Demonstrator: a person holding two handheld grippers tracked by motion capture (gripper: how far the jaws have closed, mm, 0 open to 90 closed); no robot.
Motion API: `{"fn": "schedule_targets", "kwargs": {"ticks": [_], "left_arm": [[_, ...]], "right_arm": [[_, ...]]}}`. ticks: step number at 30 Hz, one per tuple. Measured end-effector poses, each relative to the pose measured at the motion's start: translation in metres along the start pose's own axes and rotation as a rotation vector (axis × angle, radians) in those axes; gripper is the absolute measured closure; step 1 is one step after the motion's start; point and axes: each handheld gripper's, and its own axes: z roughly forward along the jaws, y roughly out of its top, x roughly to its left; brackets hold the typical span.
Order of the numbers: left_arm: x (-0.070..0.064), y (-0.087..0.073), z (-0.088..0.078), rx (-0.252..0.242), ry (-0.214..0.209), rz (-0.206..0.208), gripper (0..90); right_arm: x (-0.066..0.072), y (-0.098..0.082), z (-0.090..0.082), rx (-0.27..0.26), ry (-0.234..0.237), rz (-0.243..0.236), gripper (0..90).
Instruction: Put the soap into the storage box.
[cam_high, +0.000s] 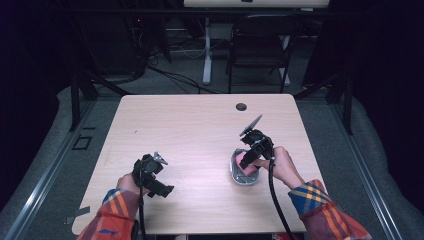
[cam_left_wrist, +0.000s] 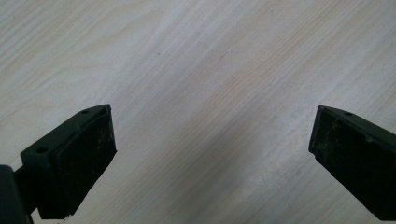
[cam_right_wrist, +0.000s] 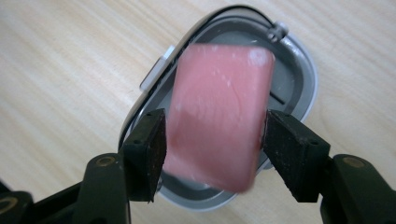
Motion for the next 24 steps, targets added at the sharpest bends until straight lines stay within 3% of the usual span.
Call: {"fn": "schedule_targets", "kwargs": {"ticks": [5, 9, 13, 24], "left_arm": [[0.0, 0.0, 0.0, 0.004, -0.002, 0.003, 0.4], [0.0, 0.0, 0.001, 0.006, -0.003, 0.003, 0.5], [0.0, 0.0, 0.001, 0.007, -0.003, 0.005, 0.5], [0.0, 0.0, 0.001, 0.002, 0.0, 0.002, 0.4]], "right_arm": [[0.001, -0.002, -0.002, 0.006, 0.026, -0.016, 43.9], [0.001, -0.003, -0.009, -0.014, 0.018, -0.045, 42.5], [0.001, -0.005, -0.012, -0.04, 0.022, -0.045, 40.2], [-0.007, -0.017, -0.029, -0.084, -0.032, -0.07, 34.9]]}}
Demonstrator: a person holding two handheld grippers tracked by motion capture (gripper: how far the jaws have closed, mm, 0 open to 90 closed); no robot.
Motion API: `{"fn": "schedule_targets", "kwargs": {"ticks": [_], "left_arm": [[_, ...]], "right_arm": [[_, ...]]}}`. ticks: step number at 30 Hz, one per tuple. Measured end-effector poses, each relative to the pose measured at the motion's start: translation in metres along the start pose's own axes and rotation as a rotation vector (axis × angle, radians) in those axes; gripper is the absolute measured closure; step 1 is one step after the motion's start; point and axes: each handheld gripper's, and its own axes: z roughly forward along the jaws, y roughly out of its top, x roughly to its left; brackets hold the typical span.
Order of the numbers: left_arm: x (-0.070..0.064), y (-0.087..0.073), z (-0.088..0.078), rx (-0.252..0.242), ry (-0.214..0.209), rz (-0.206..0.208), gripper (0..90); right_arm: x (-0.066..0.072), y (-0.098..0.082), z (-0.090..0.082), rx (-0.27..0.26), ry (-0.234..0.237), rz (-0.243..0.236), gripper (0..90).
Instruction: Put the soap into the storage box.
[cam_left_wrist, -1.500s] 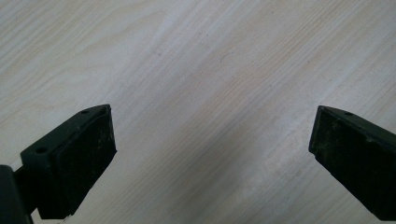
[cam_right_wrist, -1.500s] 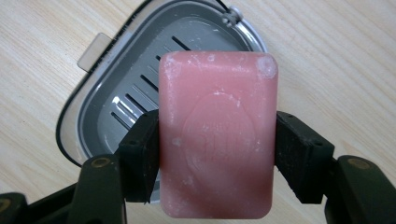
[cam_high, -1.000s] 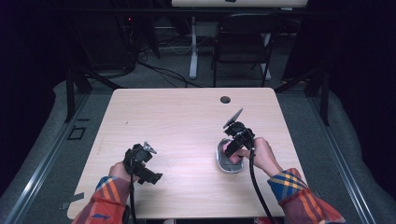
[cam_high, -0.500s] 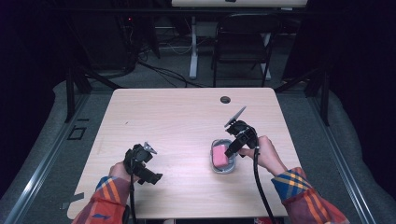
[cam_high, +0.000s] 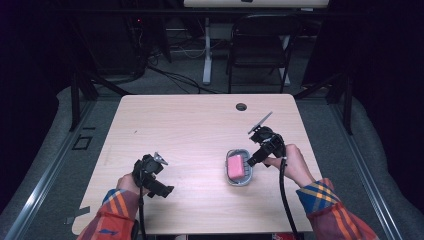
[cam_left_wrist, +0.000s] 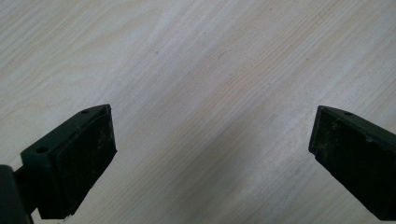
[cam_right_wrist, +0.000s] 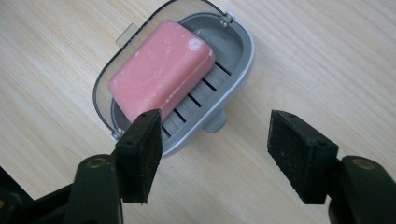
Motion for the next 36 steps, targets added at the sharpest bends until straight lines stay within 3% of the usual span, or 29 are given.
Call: {"fn": "schedule_targets", "kwargs": {"ticks": [6, 11, 15, 19, 32, 34, 35, 36], "left_arm": [[0.0, 0.0, -0.001, -0.004, 0.001, -0.001, 0.5], [0.0, 0.0, -0.001, -0.007, 0.003, -0.001, 0.5], [0.0, 0.0, -0.001, -0.009, 0.004, -0.001, 0.4], [0.0, 0.0, -0.001, -0.011, 0.003, -0.002, 0.4], [0.0, 0.0, -0.001, -0.007, 0.007, -0.003, 0.4], [0.0, 0.0, -0.001, -0.009, 0.006, -0.004, 0.4], [0.0, 0.0, -0.001, -0.013, 0.006, -0.005, 0.4], [0.0, 0.0, -0.001, -0.013, 0.006, -0.005, 0.4]], "right_arm": [[-0.005, -0.012, -0.009, -0.036, -0.021, -0.023, 28.8], [-0.009, -0.023, -0.018, -0.064, -0.025, -0.045, 15.3], [-0.012, -0.032, -0.021, -0.05, -0.037, -0.078, 13.6], [-0.015, -0.041, -0.022, -0.067, -0.044, -0.076, 12.4], [-0.037, -0.084, -0.019, -0.046, -0.079, -0.051, 0.0], [-0.039, -0.091, -0.018, -0.046, -0.097, -0.053, 0.0], [-0.039, -0.098, -0.016, -0.04, -0.14, -0.055, 0.0], [-0.04, -0.102, -0.015, -0.031, -0.147, -0.06, 0.0]]}}
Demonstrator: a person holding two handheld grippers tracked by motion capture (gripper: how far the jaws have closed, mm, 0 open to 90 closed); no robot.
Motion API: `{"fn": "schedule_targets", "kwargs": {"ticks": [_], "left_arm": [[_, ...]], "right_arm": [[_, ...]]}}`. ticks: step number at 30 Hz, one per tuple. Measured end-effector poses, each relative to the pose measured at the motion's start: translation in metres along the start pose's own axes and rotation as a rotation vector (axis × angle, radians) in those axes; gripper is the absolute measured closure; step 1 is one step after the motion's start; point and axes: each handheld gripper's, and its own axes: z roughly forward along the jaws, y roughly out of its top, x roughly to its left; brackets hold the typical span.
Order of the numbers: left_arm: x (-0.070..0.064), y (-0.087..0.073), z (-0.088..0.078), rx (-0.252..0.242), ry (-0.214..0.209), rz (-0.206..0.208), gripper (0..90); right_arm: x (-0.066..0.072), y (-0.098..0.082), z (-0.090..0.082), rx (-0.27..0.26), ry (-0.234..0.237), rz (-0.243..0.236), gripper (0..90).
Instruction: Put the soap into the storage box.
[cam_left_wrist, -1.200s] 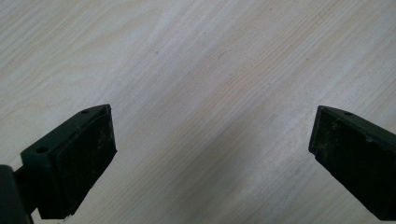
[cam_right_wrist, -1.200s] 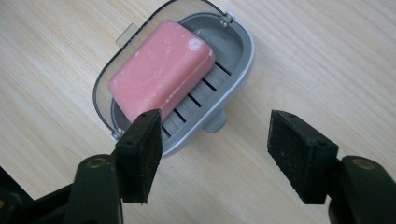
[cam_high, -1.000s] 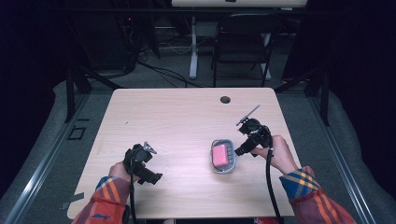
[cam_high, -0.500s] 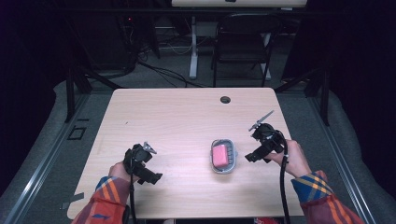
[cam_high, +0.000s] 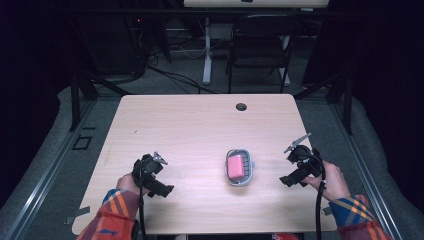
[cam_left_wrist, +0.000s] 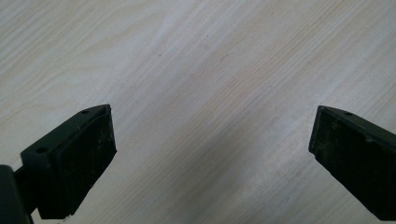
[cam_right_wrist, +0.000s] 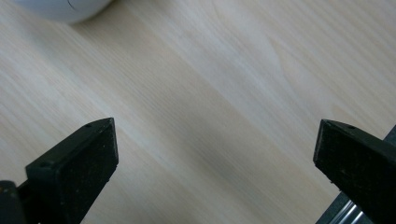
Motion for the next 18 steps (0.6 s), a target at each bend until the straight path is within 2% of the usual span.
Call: {"fn": "schedule_targets", "kwargs": {"ticks": [5, 6, 9, 10, 12, 14, 15, 16, 17, 18], "left_arm": [[0.0, 0.0, 0.0, -0.004, -0.006, 0.002, 0.0], [0.0, 0.0, -0.001, -0.01, -0.011, 0.003, 0.0], [0.0, 0.0, -0.001, -0.013, -0.02, 0.005, 0.0], [0.001, 0.0, -0.001, -0.013, -0.024, 0.006, 0.1], [0.001, 0.0, -0.001, -0.01, -0.024, 0.006, 0.1], [0.0, 0.0, 0.0, -0.006, -0.025, 0.013, 0.0], [0.0, 0.001, 0.0, -0.005, -0.025, 0.015, 0.0], [0.0, 0.001, 0.0, -0.005, -0.024, 0.015, 0.0], [0.0, 0.001, 0.0, -0.006, -0.025, 0.014, 0.0], [0.0, 0.001, 0.0, -0.006, -0.025, 0.014, 0.0]], "right_arm": [[0.0, -0.015, 0.009, 0.022, -0.026, -0.015, 0.0], [0.0, -0.024, 0.014, 0.016, -0.029, -0.037, 0.0], [0.002, -0.034, 0.022, -0.013, -0.047, -0.031, 0.0], [0.002, -0.039, 0.026, 0.048, -0.068, -0.067, 0.0], [0.002, -0.04, 0.029, 0.068, -0.074, -0.073, 0.0], [0.003, -0.04, 0.032, 0.101, -0.099, -0.106, 0.0], [0.004, -0.041, 0.034, 0.069, -0.09, -0.088, 0.0], [0.004, -0.039, 0.033, 0.091, -0.106, -0.115, 0.0], [0.005, -0.04, 0.036, 0.065, -0.092, -0.097, 0.0], [0.002, -0.036, 0.033, 0.127, -0.092, -0.149, 0.0]]}}
